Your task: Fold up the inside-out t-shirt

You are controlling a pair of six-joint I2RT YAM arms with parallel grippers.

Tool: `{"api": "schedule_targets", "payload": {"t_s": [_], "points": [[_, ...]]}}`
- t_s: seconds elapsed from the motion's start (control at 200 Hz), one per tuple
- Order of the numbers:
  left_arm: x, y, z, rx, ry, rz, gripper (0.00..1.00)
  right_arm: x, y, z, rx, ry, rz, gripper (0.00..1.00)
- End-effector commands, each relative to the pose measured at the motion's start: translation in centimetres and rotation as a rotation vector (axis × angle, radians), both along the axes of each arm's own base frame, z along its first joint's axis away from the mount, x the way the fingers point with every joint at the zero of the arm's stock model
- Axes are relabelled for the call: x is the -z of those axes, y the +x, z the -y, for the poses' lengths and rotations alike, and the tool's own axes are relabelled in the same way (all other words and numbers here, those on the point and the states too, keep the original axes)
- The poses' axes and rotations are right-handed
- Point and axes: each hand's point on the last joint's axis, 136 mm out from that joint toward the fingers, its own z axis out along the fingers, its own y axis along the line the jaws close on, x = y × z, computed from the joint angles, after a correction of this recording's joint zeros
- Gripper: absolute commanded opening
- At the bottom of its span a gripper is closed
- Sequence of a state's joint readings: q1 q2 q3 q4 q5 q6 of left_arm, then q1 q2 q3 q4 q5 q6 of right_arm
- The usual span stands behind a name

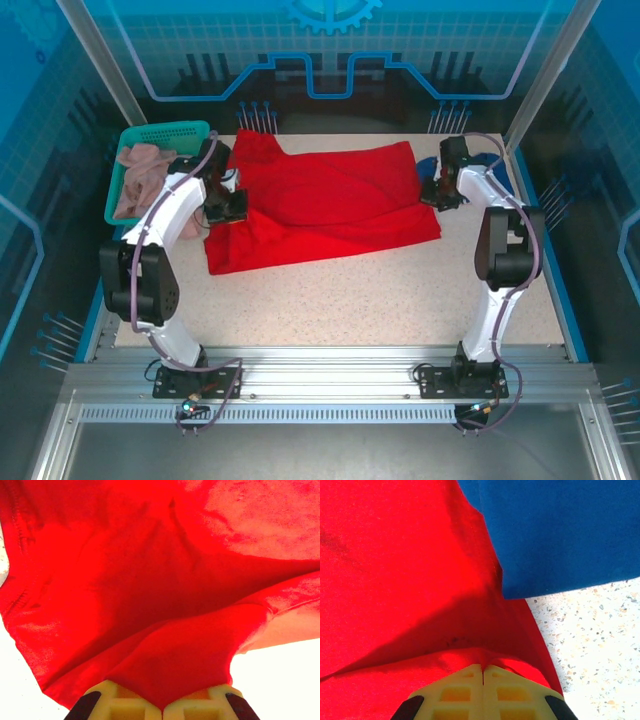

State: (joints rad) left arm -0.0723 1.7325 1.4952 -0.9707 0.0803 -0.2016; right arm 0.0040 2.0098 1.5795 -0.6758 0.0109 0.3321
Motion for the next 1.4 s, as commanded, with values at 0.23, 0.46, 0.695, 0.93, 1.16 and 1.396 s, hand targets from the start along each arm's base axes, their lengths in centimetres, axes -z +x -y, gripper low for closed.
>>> {"api": "schedule_targets", "payload": {"t_s": [0.23,0.46,0.695,0.93,1.16,1.396], "points": [[0.1,0.6,-0.9,0.003,0.008,-0.023,0.00,0.6,0.2,0.9,-0.012,-0.090,-0.036,0.00],[0.2,1.2,-1.2,-0.005,0.012,-0.026,0.00,0.8,0.8,0.8,-0.018,-0.100,-0.038,0.00],[0.6,2.1,-1.7,-0.006,0.044,-0.040,0.00,1.3,1.4,0.1,-0.035,-0.098,-0.040,0.00],[1.2,3.3,-2.0,-0.004,0.059,-0.054,0.00,1.7,2.1,-0.2,-0.044,-0.102,-0.044,0.00],[1.8,4.5,-1.9,-0.001,0.057,-0.071,0.00,2.5,2.5,0.0,-0.046,-0.114,-0.057,0.01],[2.6,5.3,-2.0,-0.003,0.059,-0.084,0.00,2.8,2.7,0.2,-0.047,-0.126,-0.062,0.00]]}}
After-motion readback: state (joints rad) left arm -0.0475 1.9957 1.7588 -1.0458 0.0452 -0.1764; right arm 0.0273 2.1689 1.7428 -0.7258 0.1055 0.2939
